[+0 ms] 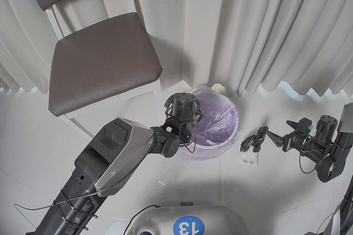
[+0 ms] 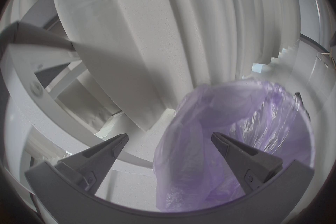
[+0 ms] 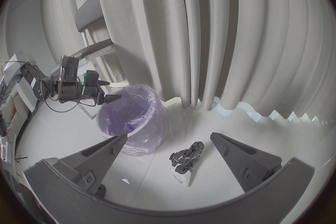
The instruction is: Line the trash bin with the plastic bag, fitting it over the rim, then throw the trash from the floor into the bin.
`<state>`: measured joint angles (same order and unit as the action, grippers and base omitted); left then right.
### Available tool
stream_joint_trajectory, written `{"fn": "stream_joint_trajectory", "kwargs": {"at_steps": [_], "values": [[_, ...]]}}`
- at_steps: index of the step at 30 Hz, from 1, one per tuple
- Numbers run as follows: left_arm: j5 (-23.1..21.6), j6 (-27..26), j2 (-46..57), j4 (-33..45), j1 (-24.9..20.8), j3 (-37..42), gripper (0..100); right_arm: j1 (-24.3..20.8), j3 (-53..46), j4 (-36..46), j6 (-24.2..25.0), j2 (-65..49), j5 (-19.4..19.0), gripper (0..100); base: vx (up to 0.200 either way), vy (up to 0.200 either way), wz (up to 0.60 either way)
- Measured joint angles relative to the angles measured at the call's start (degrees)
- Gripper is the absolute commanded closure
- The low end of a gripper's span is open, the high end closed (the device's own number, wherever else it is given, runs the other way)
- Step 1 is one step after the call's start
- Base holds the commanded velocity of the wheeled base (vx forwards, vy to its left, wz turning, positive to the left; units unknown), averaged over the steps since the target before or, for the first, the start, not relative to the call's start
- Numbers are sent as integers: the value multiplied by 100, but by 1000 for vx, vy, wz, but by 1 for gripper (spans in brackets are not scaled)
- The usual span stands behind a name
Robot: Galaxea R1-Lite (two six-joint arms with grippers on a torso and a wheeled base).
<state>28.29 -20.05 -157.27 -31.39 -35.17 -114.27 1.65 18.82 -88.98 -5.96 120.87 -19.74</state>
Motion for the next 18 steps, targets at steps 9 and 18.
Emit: {"fn": "stream_joint_trajectory", "kwargs": {"at_steps": [9, 18], "values": [[-46, -13, -347, -77, 212, -30, 0, 2, 22, 0, -33, 71, -11, 0, 0, 0, 0], [-49, 21, -406, -460, 190, -30, 0, 2, 27, 0, -41, 143, -11, 0, 0, 0, 0]]}}
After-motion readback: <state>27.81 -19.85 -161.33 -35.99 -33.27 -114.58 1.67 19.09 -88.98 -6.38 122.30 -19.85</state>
